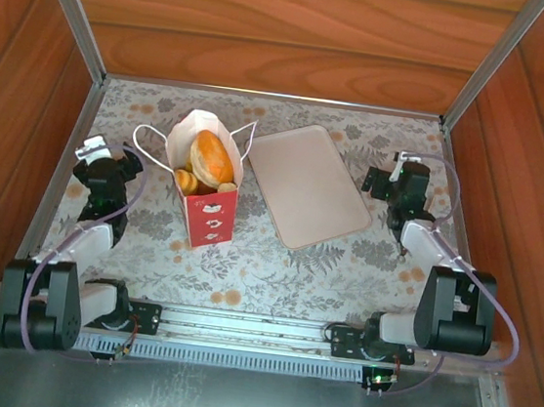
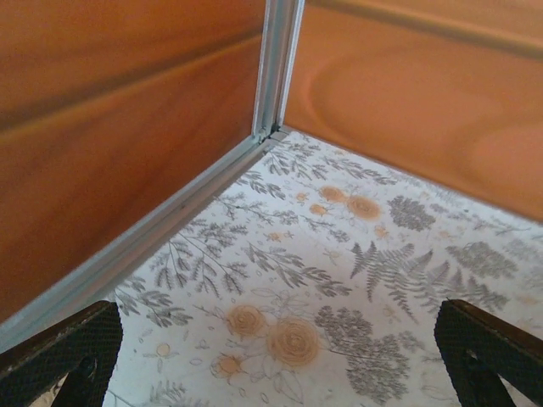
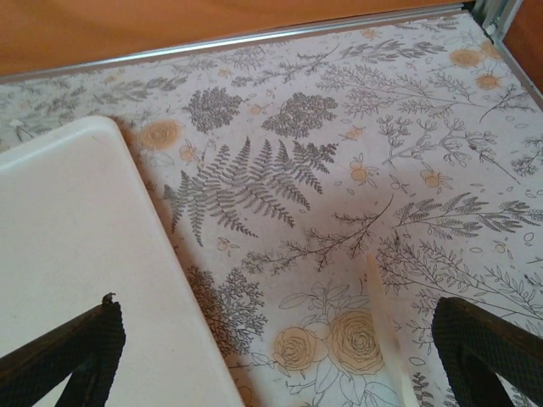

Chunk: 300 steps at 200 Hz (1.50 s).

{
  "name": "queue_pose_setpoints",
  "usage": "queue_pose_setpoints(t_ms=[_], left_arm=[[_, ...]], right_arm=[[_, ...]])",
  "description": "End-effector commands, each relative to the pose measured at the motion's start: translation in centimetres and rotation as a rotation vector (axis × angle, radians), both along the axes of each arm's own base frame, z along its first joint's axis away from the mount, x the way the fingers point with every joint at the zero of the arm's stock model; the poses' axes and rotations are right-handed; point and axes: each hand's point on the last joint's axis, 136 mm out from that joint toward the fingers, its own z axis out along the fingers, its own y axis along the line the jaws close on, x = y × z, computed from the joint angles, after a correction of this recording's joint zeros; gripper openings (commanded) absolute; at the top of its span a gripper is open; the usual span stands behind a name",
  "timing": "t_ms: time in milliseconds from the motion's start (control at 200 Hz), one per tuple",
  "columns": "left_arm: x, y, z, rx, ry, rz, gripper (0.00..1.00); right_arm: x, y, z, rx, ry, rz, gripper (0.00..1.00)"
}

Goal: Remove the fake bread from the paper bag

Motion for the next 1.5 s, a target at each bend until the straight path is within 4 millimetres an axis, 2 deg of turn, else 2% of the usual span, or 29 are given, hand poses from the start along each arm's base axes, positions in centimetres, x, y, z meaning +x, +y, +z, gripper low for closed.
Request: queue_pose_setpoints(t_ms=[0,175,360,490,595,700,725,735,785,1090,1344,1409,1494], left_arm=[[-1.4,0.0,-0.2,-0.150,0.011,0.040,1.00],[-3.1,-0.7,0.3,-0.287,-0.036,0.047,1.00],[-4.4,-1.7,0.6,-0.367,0.000,0.019,1.00],[-6.3,-1.5,3.1,-0.392,0.019,0.058,1.00],[-7.7,-1.0,6.2,-0.356,0.023,0.077,1.00],[-8.5,-1.3,9.0,-0.355,0.010,0.053,1.00],[-8.6,-1.5,9.6,-0.357,0.004,0.040,1.00],[-8.6,-1.6,9.8,-0.358,0.002,0.034,1.00],[-8.7,-2.0,10.8,-0.360,-0.007,0.009,1.00],[-9.4,-4.0,15.9,-0.374,0.001,-0.112,1.00],[-8.0,-7.9,20.3,-0.403,-0.002,-0.350,1.00],[-7.5,-8.9,20.9,-0.412,0.007,-0.408,0.99],[-6.9,-10.0,20.8,-0.424,0.037,-0.458,0.98]], right_arm=[[-1.4,0.3,-0.6,0.037,0.116,-0.039,1.00],[-2.4,1.7,-1.9,0.100,0.254,-0.035,1.00],[-3.4,4.0,-4.1,0.236,0.437,-0.008,1.00],[-3.6,4.9,-5.6,0.281,0.523,0.005,1.00],[-3.6,5.1,-7.2,0.292,0.586,-0.002,1.00],[-3.8,5.0,-8.3,0.290,0.645,-0.021,1.00],[-3.7,4.9,-8.3,0.288,0.645,-0.027,1.00],[-3.8,4.9,-9.3,0.285,0.674,-0.036,1.00],[-3.8,4.8,-9.8,0.284,0.690,-0.043,1.00],[-4.4,5.3,-11.4,0.303,0.746,-0.027,1.00],[-5.2,6.2,-12.1,0.356,0.766,-0.010,1.00],[-5.4,6.5,-12.1,0.366,0.768,-0.005,1.00],[-5.8,6.9,-12.1,0.371,0.775,-0.006,1.00]])
